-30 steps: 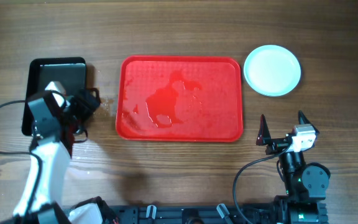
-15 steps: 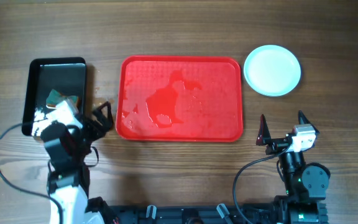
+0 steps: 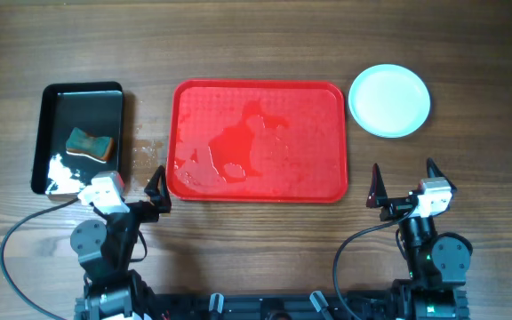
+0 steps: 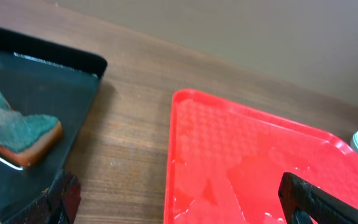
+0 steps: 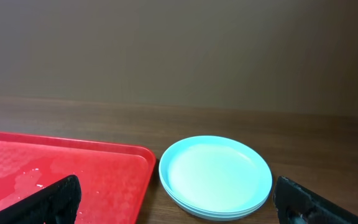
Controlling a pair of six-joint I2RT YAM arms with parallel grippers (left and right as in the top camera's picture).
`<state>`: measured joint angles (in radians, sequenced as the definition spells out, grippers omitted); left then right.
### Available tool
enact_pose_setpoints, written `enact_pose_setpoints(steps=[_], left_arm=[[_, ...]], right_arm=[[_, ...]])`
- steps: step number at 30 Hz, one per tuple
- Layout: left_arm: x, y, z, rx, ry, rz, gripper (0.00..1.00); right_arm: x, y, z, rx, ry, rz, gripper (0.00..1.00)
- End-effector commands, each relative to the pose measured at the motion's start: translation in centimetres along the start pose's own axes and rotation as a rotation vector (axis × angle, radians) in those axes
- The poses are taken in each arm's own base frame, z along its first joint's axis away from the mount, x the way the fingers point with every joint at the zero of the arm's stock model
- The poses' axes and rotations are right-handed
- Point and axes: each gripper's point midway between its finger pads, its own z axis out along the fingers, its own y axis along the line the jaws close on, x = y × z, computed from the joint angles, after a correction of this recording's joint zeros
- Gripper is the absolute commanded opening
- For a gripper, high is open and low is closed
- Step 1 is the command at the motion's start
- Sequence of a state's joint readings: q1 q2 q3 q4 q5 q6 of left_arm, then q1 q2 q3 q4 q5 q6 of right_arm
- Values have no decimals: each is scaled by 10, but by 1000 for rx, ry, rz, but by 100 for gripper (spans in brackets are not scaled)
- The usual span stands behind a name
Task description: Clean dirty plates on tray and stack at the side
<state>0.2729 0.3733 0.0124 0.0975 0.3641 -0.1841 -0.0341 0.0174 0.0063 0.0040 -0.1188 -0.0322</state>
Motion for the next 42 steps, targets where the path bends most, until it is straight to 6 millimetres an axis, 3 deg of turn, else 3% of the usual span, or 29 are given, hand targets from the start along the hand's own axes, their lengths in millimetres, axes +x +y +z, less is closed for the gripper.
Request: enact_pose_setpoints(steps=[1, 6, 23, 27, 42], left_arm=[[-3, 10, -5, -84, -34, 35, 100], [-3, 31, -13, -241, -67, -36, 100], [-31, -6, -21, -103, -201, 22, 100], [-30, -19, -21, -56, -194, 95, 100], [-28, -24, -20, -32, -188, 102, 100]], right_arm=[[-3, -4, -1, 22, -13, -19, 100], [-3, -4, -1, 22, -13, -19, 100], [-3, -4, -1, 22, -14, -19, 100], [-3, -4, -1, 22, -14, -19, 100], [-3, -4, -1, 21, -14, -19, 100]])
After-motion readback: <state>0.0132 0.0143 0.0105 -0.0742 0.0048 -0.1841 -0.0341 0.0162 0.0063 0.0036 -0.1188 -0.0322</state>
